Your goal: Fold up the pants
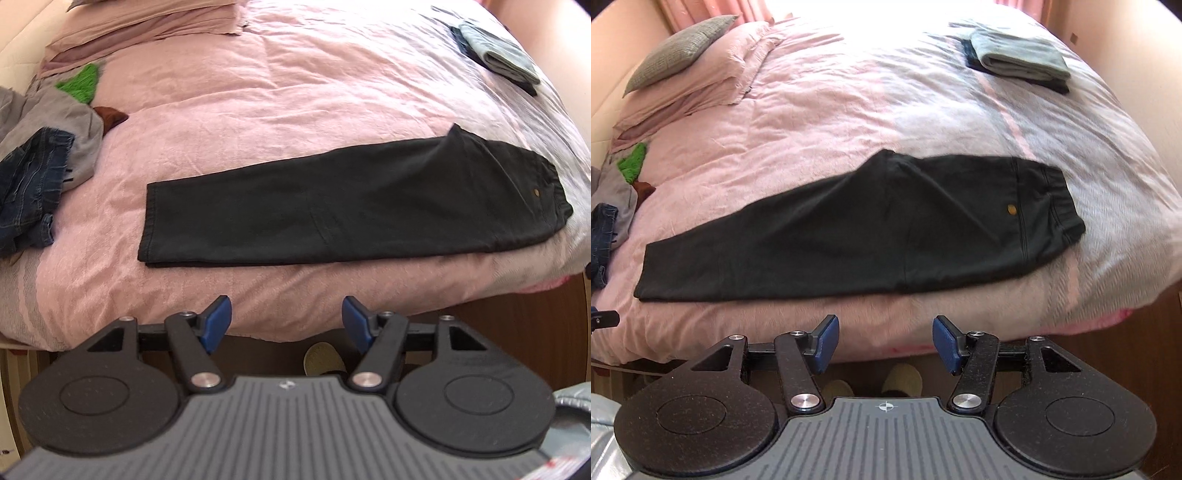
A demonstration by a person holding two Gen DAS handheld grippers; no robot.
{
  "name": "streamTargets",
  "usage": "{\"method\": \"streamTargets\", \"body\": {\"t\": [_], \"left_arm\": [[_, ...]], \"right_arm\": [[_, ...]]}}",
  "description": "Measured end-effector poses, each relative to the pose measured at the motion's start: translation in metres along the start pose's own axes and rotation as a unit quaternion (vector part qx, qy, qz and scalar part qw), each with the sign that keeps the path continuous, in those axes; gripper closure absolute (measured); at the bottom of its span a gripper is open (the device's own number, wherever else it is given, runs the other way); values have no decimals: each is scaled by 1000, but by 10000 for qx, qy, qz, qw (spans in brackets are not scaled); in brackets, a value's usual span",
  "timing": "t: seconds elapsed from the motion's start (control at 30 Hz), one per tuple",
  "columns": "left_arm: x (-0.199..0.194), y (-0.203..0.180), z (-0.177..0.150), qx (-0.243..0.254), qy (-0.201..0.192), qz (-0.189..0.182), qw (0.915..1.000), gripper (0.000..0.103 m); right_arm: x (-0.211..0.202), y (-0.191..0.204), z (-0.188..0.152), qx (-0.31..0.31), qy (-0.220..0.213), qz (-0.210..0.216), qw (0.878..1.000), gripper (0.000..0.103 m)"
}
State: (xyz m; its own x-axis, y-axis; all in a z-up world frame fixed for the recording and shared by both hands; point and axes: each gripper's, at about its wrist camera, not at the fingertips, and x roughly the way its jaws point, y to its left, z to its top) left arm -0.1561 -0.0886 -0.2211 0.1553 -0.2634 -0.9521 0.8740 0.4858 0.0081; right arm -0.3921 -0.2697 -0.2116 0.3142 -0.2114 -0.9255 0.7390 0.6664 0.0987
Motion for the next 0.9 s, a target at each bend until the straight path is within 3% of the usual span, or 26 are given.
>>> {"method": "streamTargets", "body": {"t": [0.5, 0.9], "left_arm": [[4, -11, 7, 356, 17, -253, 9990, 40], [8, -21, 17, 291, 14, -245, 9993, 40]], "right_arm": [[-1, 2, -12, 120, 70, -122, 9998, 49], [6, -4, -2, 42, 119, -109, 9999, 49]]}}
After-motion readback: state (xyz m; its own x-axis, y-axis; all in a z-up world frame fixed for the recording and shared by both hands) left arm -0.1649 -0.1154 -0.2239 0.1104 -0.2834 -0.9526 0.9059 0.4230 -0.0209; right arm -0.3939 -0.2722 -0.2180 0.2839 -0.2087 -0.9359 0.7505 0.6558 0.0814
